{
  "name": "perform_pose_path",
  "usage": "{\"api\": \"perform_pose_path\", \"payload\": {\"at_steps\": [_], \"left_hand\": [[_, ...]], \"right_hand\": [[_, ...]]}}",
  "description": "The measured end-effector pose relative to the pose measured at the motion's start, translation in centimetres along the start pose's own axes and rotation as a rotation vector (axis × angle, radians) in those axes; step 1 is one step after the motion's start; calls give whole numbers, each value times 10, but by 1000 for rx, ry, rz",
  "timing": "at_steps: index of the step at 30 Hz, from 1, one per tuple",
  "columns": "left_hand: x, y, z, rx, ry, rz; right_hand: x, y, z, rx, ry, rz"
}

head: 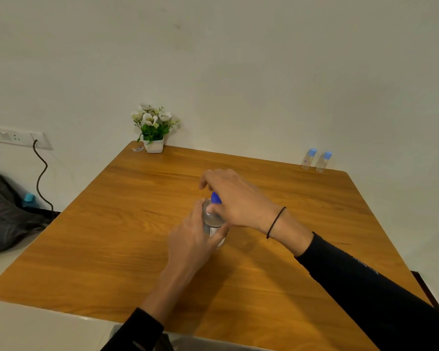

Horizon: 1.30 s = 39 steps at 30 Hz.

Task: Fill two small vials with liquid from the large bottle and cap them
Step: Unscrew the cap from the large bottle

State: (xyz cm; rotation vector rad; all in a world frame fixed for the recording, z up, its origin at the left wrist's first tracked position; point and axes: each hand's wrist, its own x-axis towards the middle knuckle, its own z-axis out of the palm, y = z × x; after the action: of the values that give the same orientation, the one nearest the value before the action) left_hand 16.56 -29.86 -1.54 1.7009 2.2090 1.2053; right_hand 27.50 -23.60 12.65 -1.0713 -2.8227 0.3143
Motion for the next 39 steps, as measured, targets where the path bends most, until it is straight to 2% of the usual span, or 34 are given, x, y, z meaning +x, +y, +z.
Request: {"api": "perform_pose_path", "payload": {"at_steps": [2,6,11,14,17,20,25,29,31,36,39], "left_hand": [[0,-1,1,1,-18,-27],[-1,2,-2,37,13,1],[1,4,-5,26,15,28],[1,1,-1,32,5,2],[0,0,0,50,-6,-19],[0,0,-2,45,3,5],[0,1,-1,8,5,16],[-1,0,0,26,-3,7],[-1,0,-2,19,19,24],[0,-3,1,-14,-3,24],[0,-4,3,21,11,12]], "right_hand": [[-1,-1,2,2,56,33],[4,1,7,-154,174,142],[6,6,1,-59,34,20],[3,3,-2,-45,-46,42],[3,-1,1,-135,18,145],[5,-1,2,-168,56,109],[3,-3,-1,-86,-30,62],[1,-9,-1,-184,79,147],[1,-10,-1,-226,109,131],[0,-9,-3,-114,23,75],[-2,-13,-3,-158,55,176]]}}
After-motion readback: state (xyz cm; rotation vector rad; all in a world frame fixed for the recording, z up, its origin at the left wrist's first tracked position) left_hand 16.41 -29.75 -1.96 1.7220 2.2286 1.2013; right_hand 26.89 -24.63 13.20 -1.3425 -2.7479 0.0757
